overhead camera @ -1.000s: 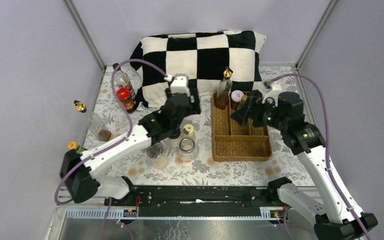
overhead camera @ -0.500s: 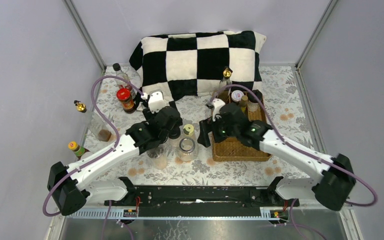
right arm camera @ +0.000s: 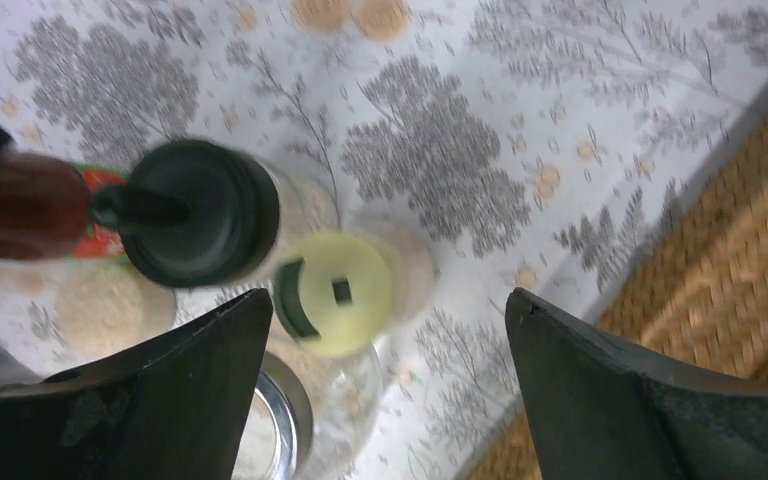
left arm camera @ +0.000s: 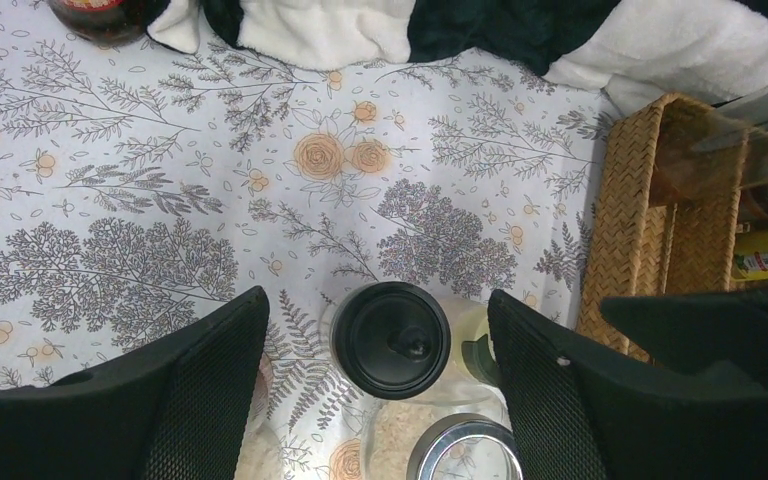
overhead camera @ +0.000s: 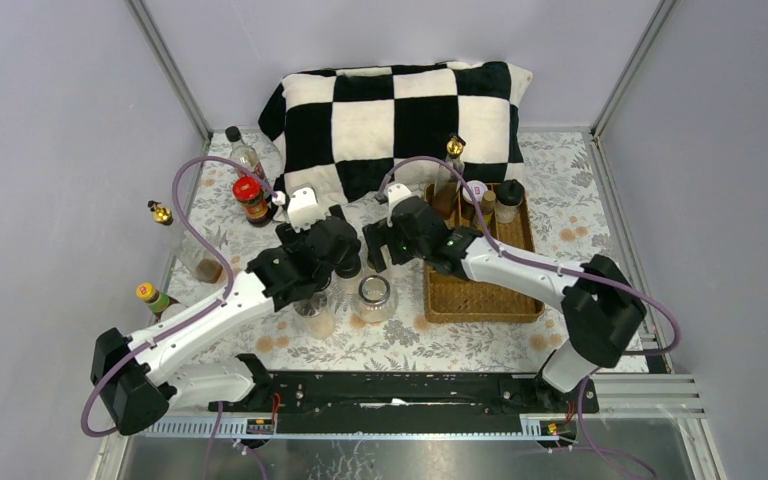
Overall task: Organize the condiment bottles
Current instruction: Pick up the bottle from the center of the board.
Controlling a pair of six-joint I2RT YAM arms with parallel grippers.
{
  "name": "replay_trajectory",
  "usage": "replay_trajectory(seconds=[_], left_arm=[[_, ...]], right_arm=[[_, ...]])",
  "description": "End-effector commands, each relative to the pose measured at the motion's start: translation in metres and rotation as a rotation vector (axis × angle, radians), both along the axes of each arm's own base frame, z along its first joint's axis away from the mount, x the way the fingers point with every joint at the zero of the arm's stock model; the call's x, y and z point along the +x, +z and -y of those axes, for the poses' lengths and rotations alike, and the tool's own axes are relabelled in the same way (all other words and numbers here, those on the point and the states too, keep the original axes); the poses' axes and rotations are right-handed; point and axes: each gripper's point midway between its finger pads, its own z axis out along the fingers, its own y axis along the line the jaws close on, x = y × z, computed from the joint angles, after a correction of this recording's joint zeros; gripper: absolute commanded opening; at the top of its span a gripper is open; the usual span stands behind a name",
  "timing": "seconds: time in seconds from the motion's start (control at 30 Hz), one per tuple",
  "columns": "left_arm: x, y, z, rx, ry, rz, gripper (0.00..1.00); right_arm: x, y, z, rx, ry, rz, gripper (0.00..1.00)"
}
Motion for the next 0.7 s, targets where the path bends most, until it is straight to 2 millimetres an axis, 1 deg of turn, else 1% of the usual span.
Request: replay_trajectory(seconds=[0.0,0.07,0.17,0.23,0.43,0.53,0.67], left_arm=[[-0.002,0.002,-0.011,0.015,0.03,0.02,0.85],[-0.003,0.003,-0.012,0.015,0.031,0.024,0.85],[-0.004,0.003,-0.014,0.015,0.031,0.027,0.86],[-0.004,0.005,-0.016,0.014,0.031,0.031,0.86],[-0.006,0.005,-0.018,0.002,0.026,0.039,0.86],[-0.006,0.004,-0.018,-0.003,0.023,0.038,0.86],[-0.006,0.003,-0.018,-0.003,0.02,0.037,0.86]], right_arm=[[0.023,0.028,-0.034,0.053,0.017,0.098,0.93],[0.025,0.022,-0.039,0.04,0.02,0.091,0.92],[0.027,0.009,-0.042,-0.018,0.01,0.079,0.91],[0.026,0.001,-0.039,-0.054,-0.001,0.074,0.91],[0.015,-0.017,-0.036,-0.106,-0.005,0.062,0.89],[0.012,-0.025,-0.031,-0.145,-0.02,0.064,0.88],[0.011,-0.029,-0.023,-0.177,-0.049,0.072,0.88]])
